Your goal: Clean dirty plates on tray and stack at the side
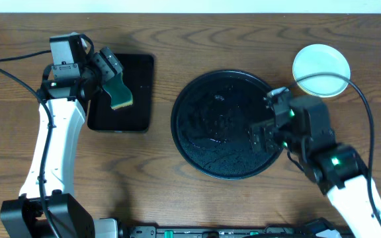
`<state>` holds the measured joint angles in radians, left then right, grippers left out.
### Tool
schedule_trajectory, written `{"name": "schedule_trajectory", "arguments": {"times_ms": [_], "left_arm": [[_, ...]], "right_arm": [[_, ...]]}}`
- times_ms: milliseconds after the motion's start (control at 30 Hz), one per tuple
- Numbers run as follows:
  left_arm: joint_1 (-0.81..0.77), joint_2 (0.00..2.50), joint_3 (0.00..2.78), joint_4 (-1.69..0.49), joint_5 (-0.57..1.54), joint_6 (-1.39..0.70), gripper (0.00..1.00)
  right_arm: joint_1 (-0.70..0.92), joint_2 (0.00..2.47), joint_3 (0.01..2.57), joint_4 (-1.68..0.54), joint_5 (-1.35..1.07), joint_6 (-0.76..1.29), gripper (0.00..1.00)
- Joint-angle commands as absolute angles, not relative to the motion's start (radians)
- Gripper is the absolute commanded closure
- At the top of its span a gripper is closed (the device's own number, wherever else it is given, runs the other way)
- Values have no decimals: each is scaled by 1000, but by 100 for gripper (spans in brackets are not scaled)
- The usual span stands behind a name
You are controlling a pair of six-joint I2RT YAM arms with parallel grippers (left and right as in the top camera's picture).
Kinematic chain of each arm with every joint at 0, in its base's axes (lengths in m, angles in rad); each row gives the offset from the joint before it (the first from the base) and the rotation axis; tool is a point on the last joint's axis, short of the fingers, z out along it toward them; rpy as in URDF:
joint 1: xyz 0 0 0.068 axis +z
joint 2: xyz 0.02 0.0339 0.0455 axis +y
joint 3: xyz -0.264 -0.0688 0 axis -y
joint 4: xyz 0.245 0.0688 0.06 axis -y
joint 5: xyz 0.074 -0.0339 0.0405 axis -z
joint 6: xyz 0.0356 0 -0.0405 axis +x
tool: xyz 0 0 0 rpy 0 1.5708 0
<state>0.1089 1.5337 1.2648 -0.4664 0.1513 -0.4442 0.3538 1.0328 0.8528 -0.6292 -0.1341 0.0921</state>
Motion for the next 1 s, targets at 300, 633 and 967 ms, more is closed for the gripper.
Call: {"name": "schedule_trajectory", "arguments": {"times_ms": [300, 633, 967], "left_arm": [[113, 1538, 1274, -467, 149, -439, 7], [113, 1538, 1274, -467, 149, -439, 7], [113, 1538, 1274, -467, 149, -439, 7]], "right_arm": [[245, 619, 271, -48, -105, 62, 1], [133, 323, 5, 156, -113, 62, 1], [50, 177, 6, 27, -92, 43, 1]]}}
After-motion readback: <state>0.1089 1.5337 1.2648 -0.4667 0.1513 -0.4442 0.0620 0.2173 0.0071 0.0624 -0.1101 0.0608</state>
